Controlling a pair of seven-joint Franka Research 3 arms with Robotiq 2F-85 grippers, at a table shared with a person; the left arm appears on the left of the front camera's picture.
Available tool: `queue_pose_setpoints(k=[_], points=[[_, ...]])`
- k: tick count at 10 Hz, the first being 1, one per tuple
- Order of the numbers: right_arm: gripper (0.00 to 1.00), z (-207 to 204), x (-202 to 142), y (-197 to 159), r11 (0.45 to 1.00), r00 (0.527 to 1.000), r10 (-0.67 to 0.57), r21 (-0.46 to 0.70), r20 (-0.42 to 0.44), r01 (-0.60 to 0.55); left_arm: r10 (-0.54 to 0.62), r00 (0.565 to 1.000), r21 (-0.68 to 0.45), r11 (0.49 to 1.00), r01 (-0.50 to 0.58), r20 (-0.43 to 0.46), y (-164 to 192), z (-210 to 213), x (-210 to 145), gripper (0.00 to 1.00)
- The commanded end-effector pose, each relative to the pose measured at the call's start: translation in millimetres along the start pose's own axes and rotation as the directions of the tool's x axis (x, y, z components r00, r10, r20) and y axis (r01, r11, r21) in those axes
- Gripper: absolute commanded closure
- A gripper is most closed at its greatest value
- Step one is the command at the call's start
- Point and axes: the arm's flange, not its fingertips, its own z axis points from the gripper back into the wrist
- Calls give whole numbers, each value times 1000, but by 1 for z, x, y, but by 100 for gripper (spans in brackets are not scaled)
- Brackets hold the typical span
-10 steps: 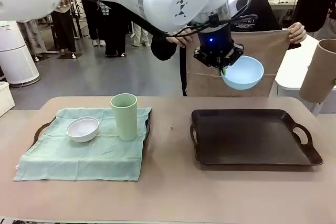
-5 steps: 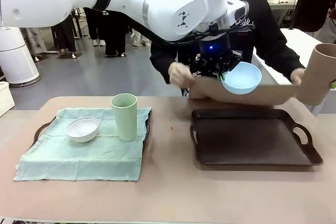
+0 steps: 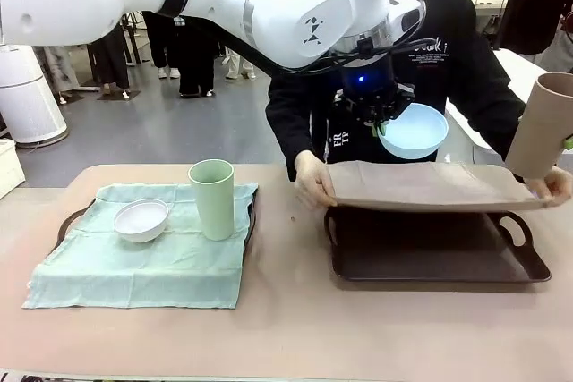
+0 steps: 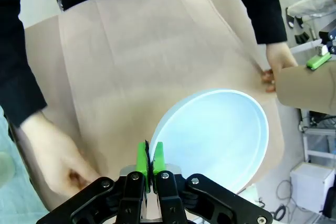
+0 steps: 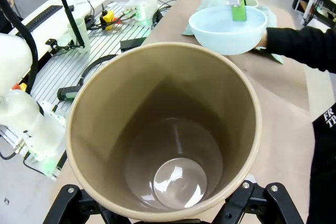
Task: Set up a tray with a mat and arrange the tableware.
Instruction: Place the Picnic Bowl and Reusable plastic cup back onto the Handle tray in front of the human's position.
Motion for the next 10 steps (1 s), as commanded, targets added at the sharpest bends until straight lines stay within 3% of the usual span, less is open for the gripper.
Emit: queue_pose_setpoints(k=[1,10], points=[[85,2,1,-1,1000,1000,11,2,5,-11,-3,1000,-7,1000,3,9,1,2,0,100],[85,2,1,-1,1000,1000,11,2,5,-11,-3,1000,-7,1000,3,9,1,2,0,100]])
